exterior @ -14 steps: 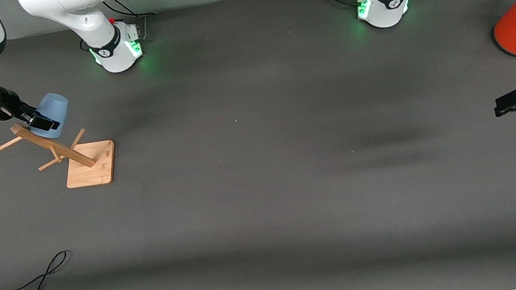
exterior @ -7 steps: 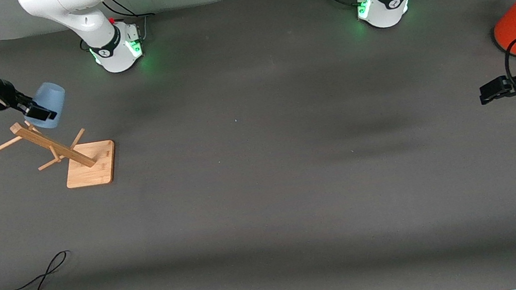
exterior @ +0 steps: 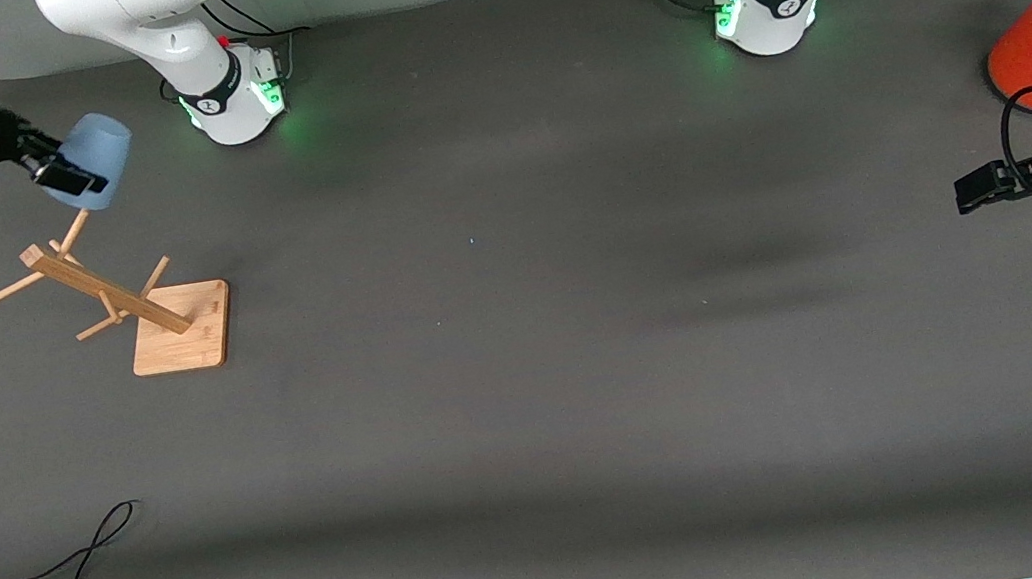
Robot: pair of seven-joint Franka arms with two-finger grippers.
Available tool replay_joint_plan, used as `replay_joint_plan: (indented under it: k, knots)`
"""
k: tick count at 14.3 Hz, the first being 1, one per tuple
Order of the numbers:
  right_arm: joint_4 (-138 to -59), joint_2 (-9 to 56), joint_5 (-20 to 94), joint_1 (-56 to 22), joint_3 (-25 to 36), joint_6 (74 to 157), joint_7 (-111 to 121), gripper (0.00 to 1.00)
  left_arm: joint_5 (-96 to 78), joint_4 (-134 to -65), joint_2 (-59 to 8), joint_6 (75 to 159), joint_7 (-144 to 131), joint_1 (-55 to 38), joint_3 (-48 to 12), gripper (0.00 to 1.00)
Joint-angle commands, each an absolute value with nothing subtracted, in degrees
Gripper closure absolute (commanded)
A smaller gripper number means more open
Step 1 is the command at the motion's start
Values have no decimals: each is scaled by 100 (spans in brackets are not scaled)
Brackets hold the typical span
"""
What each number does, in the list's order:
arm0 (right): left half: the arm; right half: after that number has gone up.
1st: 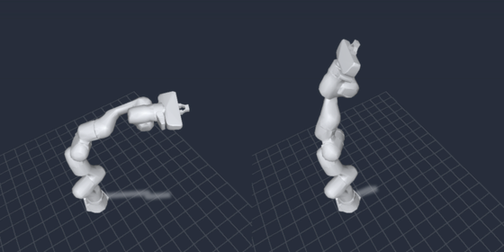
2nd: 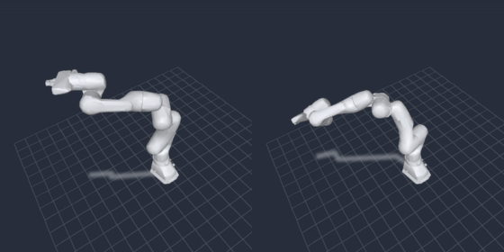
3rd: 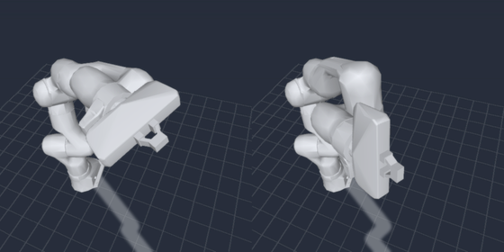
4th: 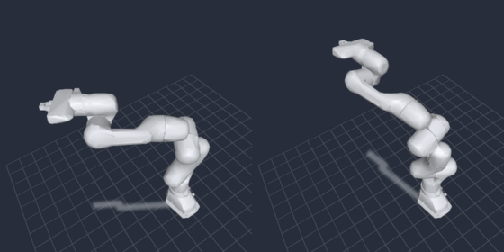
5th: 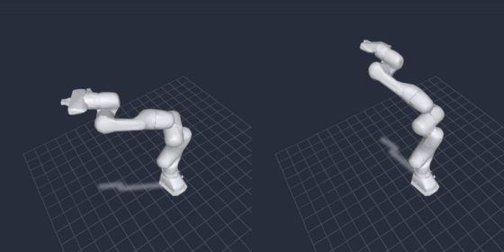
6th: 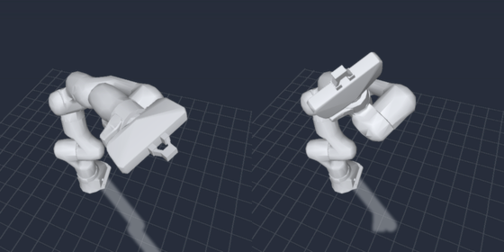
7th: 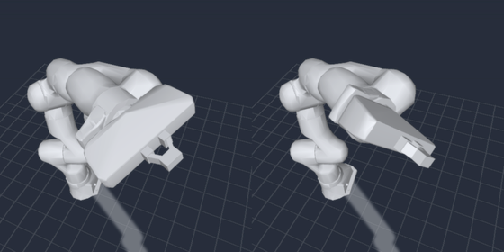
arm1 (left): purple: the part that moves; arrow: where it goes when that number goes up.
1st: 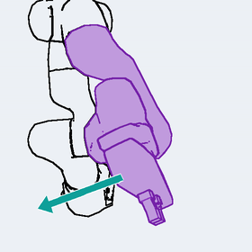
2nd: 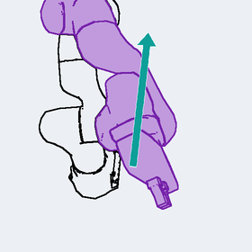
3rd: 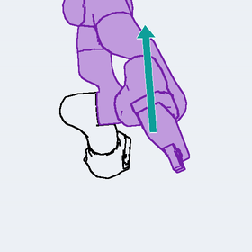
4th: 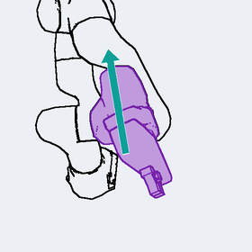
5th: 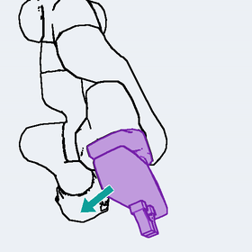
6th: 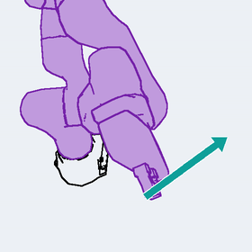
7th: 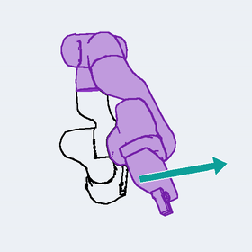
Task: Rotate and upright cup with both arms
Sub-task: 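Carry the blue cup to the table center and lower it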
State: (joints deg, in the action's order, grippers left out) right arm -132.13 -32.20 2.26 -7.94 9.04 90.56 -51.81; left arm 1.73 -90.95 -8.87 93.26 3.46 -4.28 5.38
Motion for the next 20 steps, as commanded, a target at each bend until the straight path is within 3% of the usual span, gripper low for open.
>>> replay_joint_plan:
  k: [1,4,9,16,20]
  knots:
    - [-12869,-3278,438,-1841,879,8903,-6569,48,299,-9000,-993,9509,343,-510,580,0]
    - [-12333,-2780,650,-2932,870,9017,-8055,48,299,-9000,-1107,9729,343,-527,571,0]
    - [-10340,-708,756,-4418,870,9298,-10095,48,299,-9009,-1283,9975,334,-519,571,0]
    - [-7220,2597,747,-5361,870,9518,-12126,48,299,-9017,-1371,10011,343,-466,571,0]
    - [-6408,3873,668,-5756,888,10185,-13006,48,299,-9018,-1362,9967,369,-439,571,0]
